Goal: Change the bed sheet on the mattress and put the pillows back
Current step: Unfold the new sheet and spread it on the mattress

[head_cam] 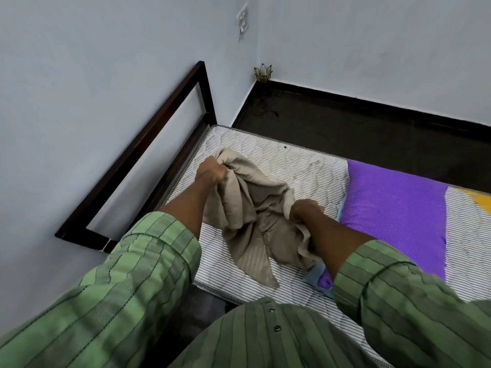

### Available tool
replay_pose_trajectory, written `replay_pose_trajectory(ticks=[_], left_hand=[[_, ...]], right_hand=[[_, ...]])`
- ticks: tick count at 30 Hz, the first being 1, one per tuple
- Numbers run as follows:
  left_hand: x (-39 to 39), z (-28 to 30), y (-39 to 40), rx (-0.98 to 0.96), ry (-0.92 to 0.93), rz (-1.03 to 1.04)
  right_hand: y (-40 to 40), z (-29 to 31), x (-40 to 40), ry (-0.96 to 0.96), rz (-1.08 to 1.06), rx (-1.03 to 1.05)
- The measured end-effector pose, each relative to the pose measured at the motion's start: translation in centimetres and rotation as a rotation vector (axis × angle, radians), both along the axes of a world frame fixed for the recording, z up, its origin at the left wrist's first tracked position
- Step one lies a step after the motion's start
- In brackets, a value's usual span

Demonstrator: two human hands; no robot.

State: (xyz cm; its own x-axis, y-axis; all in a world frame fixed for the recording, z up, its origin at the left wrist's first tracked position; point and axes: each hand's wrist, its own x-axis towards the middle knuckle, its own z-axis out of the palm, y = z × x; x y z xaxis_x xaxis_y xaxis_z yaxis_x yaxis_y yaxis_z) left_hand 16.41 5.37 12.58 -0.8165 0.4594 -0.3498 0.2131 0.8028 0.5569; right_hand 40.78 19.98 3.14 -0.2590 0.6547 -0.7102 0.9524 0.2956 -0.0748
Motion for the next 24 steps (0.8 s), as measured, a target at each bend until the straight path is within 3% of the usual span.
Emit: replay_pose_trajectory(ticks=[4, 6, 9, 13, 15, 19, 24], left_hand=[[-0.6, -1.0, 0.2, -0.056, 0.048, -0.137], [0.2, -0.6, 0.2, -0.05, 0.058, -0.132], [1.4, 0.1, 0.4, -0.015, 0.026, -0.082], [1.7, -0.2, 0.7, -0.019, -0.127, -0.128], [2.2, -0.1, 0.8, -0.039, -0.203, -0.173], [2.7, -0.5, 0.9, -0.08, -0.217, -0.235], [3.6, -1.4, 1.0, -0.083, -0.23, -0.278]], right_hand=[[-1.0, 2.4, -0.7, -0.036, 0.045, 0.298], [-1.0, 3.1, -1.0, -0.011, 0.118, 0.311], [-0.1, 2.4, -0.9, 0.053, 0.03, 0.198], [-1.0, 2.1, -0.8, 0.055, 0.191, -0.032], [-1.4, 1.4, -0.6, 0.033, 0.234, -0.021], [-2.4, 1.7, -1.0, 0.139, 0.09, 0.074], [-1.8, 2.3, -3.2, 0.173, 0.036, 0.01]])
